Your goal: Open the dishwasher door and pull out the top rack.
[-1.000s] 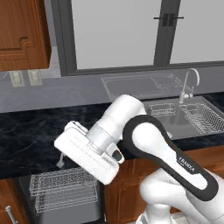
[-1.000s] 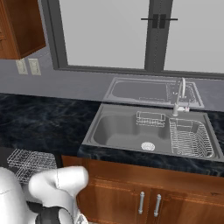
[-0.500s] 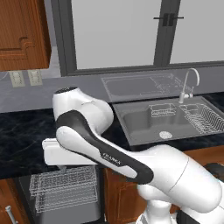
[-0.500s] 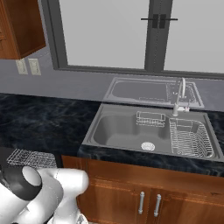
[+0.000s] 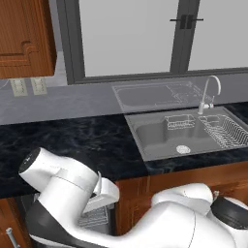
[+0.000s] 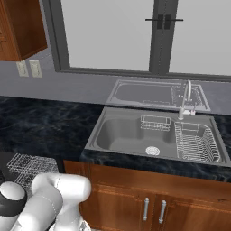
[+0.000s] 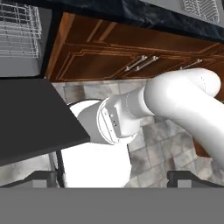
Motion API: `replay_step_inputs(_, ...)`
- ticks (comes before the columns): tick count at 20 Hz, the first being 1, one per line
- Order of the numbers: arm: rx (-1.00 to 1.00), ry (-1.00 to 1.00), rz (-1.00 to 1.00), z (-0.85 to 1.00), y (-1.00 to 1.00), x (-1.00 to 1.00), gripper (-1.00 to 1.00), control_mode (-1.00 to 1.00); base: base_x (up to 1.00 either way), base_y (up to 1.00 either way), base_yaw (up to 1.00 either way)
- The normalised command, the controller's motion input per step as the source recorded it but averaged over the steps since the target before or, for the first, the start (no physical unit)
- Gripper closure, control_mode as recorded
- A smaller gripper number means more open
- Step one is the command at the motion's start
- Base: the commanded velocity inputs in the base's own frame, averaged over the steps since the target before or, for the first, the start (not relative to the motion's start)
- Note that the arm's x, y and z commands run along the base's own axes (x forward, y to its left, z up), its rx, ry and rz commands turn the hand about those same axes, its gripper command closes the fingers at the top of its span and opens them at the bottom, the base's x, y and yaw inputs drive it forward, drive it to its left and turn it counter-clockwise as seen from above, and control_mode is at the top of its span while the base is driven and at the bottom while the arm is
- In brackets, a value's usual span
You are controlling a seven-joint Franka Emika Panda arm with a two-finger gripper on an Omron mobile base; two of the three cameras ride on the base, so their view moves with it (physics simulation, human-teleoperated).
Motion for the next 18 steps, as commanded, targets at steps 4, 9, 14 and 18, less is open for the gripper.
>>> replay_step_inputs(4,0.0,0.0,0.0,-0.11,-0.53,-0.05,-1.0,-1.0,0.0,0.0,0.0)
replay_step_inputs(9,0.05,0.0,0.0,0.0,-0.58,-0.12,-1.0,-1.0,0.0,0.0,0.0)
replay_step_inputs(14,0.05,-0.01,0.0,0.0,-0.68,-0.15,-1.0,-1.0,0.0,0.0,0.0)
replay_step_inputs(18,0.08,-0.01,0.0,0.03,-0.71,-0.29,-1.0,-1.0,0.0,0.0,0.0)
